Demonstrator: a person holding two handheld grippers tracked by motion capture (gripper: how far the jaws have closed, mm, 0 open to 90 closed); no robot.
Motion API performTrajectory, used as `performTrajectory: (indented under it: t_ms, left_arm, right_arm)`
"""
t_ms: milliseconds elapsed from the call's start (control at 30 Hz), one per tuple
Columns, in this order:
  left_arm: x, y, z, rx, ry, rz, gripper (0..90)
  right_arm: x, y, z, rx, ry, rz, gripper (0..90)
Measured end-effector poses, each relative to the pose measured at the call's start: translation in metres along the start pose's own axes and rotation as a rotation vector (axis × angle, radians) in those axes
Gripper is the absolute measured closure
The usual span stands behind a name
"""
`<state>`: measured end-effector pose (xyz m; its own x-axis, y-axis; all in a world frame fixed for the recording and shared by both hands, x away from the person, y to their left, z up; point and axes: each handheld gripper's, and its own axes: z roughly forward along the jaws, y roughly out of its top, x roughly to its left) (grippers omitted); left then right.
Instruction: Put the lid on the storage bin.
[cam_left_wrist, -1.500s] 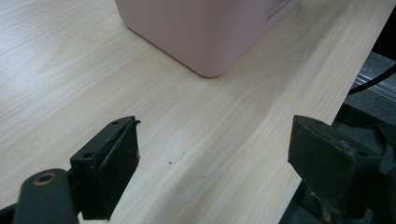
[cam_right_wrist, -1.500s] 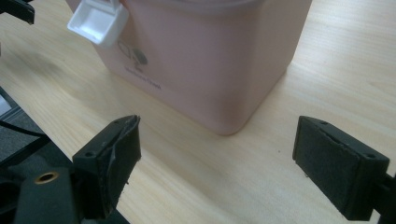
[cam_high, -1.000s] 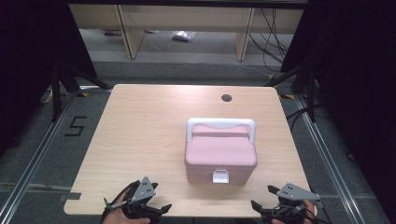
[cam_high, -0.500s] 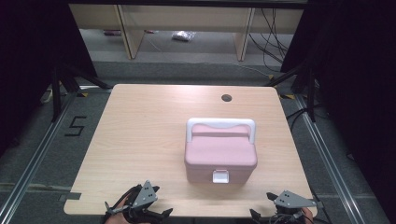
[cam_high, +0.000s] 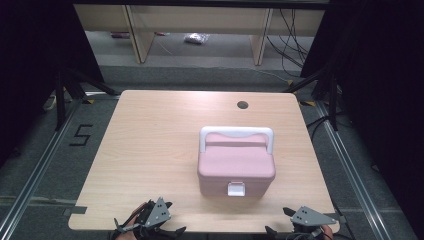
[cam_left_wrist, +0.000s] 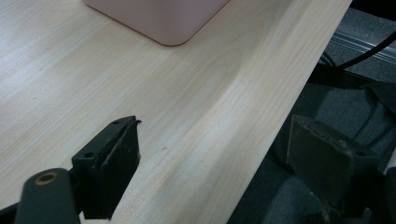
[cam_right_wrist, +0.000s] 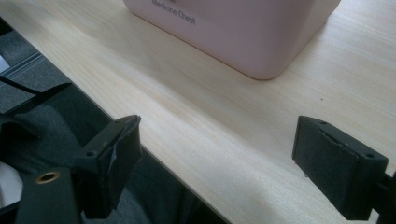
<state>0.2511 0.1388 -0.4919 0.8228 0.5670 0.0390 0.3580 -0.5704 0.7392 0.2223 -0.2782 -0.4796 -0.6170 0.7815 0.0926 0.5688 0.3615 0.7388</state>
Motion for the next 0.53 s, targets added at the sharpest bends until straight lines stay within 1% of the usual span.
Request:
performTrajectory:
  t_ms: [33, 100, 167, 200, 233, 267, 300, 333, 367, 433, 467, 500, 533]
  left_arm:
    - [0.0002, -0.0001, 0.0001, 0.000, 0.000, 0.001, 16.4]
    - [0.0003, -0.0002, -0.0001, -0.002, 0.000, -0.001, 16.4]
    - [-0.0001, -0.0006, 0.0001, 0.000, 0.003, -0.018, 16.4]
    - [0.0004, -0.0004, 0.0000, -0.003, 0.002, -0.011, 16.4]
    - [0.0010, -0.0002, -0.0001, -0.004, 0.002, -0.003, 16.4]
    - [0.0011, -0.0002, -0.0004, -0.001, 0.001, -0.003, 16.4]
    - [0.0012, -0.0004, 0.0002, -0.005, 0.004, -0.003, 16.4]
    - [0.0024, -0.0003, -0.0002, 0.009, 0.009, 0.010, 16.4]
    - [0.0022, -0.0003, -0.0011, 0.008, 0.003, 0.009, 16.4]
    - [0.0025, -0.0006, -0.0007, 0.005, 0.005, 0.008, 16.4]
    - [0.0020, -0.0007, -0.0002, 0.000, 0.005, -0.001, 16.4]
    - [0.0030, -0.0007, -0.0005, 0.008, 0.007, 0.007, 16.4]
    - [0.0024, -0.0011, -0.0003, 0.011, 0.007, -0.008, 16.4]
  right_arm:
    - [-0.0019, 0.0003, 0.0004, -0.011, -0.009, -0.031, 16.6]
    - [-0.0014, 0.0004, -0.0001, -0.011, -0.002, -0.022, 16.6]
    - [-0.0015, 0.0002, 0.0001, -0.013, -0.002, -0.022, 16.6]
    - [-0.0039, 0.0006, -0.0001, -0.023, -0.014, -0.055, 16.5]
    - [-0.0038, 0.0007, -0.0005, -0.018, -0.014, -0.054, 16.6]
    - [-0.0020, 0.0003, -0.0001, -0.016, -0.004, -0.028, 16.6]
    - [-0.0034, 0.0006, -0.0005, -0.019, -0.012, -0.048, 16.6]
    - [-0.0034, 0.0006, -0.0005, -0.019, -0.013, -0.047, 16.5]
    - [-0.0033, 0.0007, -0.0006, -0.020, -0.013, -0.046, 16.6]
    - [-0.0037, 0.0009, -0.0006, -0.025, -0.013, -0.052, 16.5]
    - [-0.0038, 0.0010, -0.0004, -0.026, -0.010, -0.054, 16.5]
    - [-0.0039, 0.0010, -0.0004, -0.027, -0.010, -0.054, 16.5]
    - [-0.0037, 0.0010, -0.0006, -0.022, -0.005, -0.048, 16.5]
